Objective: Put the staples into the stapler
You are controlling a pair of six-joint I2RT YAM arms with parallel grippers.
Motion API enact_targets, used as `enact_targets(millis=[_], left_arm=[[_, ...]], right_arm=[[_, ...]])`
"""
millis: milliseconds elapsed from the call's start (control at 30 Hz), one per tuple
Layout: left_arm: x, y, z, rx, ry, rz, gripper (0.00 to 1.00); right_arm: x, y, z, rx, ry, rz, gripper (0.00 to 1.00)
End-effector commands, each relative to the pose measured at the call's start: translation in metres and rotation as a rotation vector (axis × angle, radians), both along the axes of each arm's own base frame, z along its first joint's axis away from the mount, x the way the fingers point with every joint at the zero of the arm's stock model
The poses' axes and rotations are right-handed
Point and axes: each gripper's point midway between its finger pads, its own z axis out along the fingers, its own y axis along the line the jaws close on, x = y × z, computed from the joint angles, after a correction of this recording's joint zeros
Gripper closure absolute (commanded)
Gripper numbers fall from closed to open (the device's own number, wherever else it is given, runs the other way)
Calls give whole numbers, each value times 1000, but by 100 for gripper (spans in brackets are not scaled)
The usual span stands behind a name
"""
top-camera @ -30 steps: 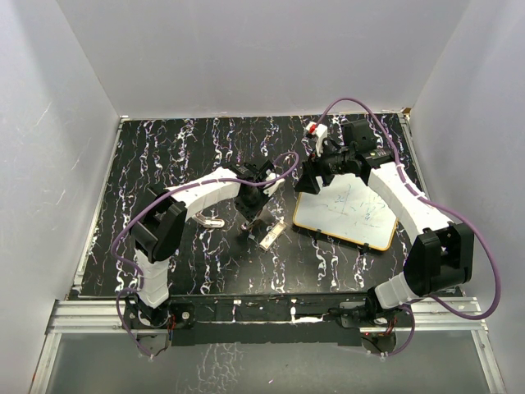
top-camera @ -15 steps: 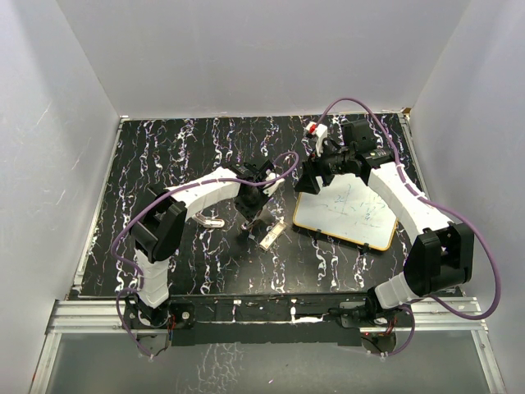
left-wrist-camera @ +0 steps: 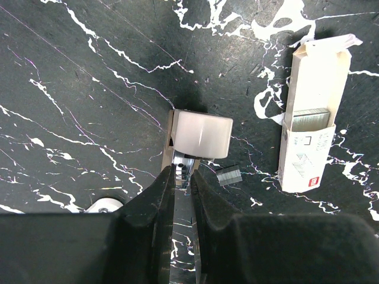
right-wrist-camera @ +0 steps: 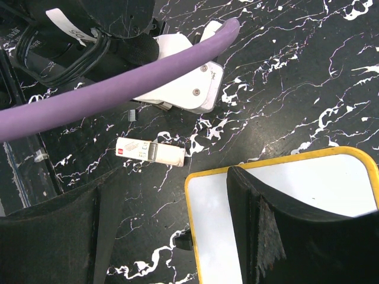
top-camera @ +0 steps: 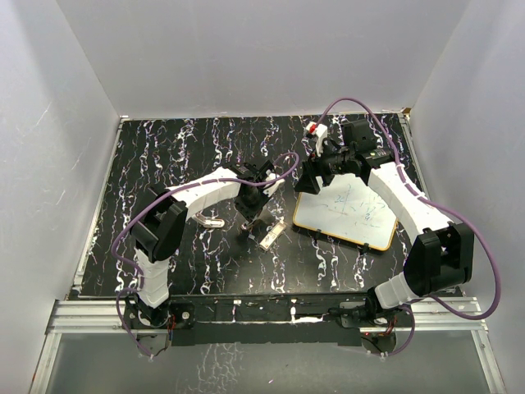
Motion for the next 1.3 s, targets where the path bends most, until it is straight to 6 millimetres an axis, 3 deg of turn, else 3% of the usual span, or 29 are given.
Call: enact_targets(millis=[0,1267], left_arm=[[4,1,8,-4,-14,1,100],[0,2,-7,18,29,-10,99]], right_arm=[[4,0,13,21,-69,11,30],[3,1,14,22,-71,15,29]])
